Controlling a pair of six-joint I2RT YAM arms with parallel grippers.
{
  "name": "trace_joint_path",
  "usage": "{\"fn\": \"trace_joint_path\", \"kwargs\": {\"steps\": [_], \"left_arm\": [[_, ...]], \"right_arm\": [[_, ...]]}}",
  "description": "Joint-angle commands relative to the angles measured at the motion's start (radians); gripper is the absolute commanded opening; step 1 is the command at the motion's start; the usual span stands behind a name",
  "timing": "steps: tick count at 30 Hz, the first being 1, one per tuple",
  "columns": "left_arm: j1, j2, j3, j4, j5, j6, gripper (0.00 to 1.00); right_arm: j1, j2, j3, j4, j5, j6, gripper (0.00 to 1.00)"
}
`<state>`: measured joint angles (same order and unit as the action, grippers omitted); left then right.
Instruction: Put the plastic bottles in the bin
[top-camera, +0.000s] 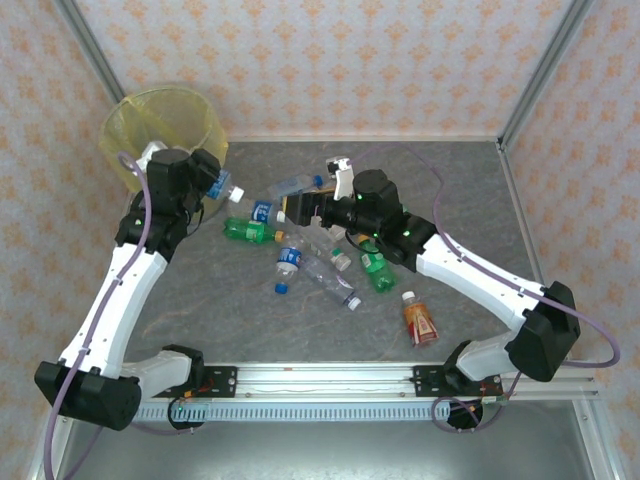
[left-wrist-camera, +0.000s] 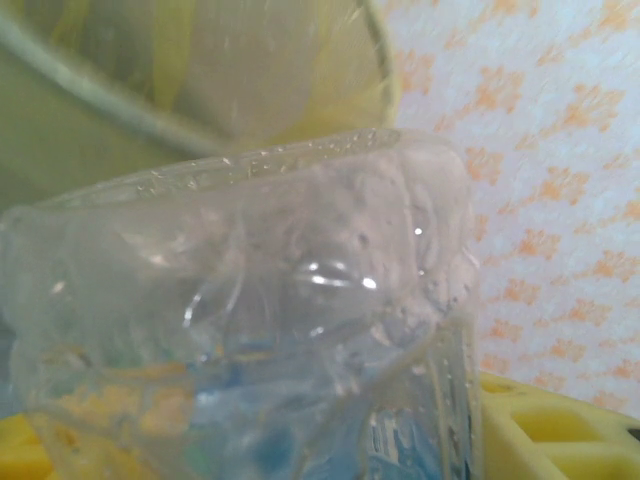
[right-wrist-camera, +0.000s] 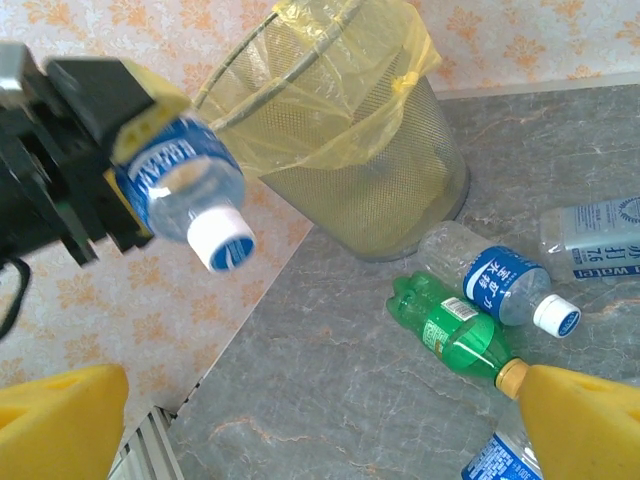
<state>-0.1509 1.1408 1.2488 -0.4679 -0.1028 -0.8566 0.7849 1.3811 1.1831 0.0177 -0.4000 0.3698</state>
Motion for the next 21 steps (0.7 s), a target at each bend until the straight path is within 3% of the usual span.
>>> {"fn": "trace_joint_path", "kwargs": {"steps": [1, 5, 12, 21], "left_arm": [[-0.002, 0.038, 0.098, -0.046, -0.117, 0.122, 0.63], [0.028, 0.091, 0.213, -0.077, -0.156, 0.169, 0.63], [0.18, 0.195, 0.378, -0.105, -0.075, 0.205, 0.63], [0.321, 0.314, 0.445, -0.079, -0.03, 0.215, 0.64]], "right_arm": [[0.01, -0.011, 0.043, -0.009, 0.001, -0.014, 1.0], [0.01, -0.018, 0.051, -0.017, 0.007, -0.02, 1.0], [0.01, -0.029, 0.052, -0.024, 0.013, -0.026, 1.0], [0.01, -0.038, 0.059, -0.04, 0.024, -0.032, 1.0]]}}
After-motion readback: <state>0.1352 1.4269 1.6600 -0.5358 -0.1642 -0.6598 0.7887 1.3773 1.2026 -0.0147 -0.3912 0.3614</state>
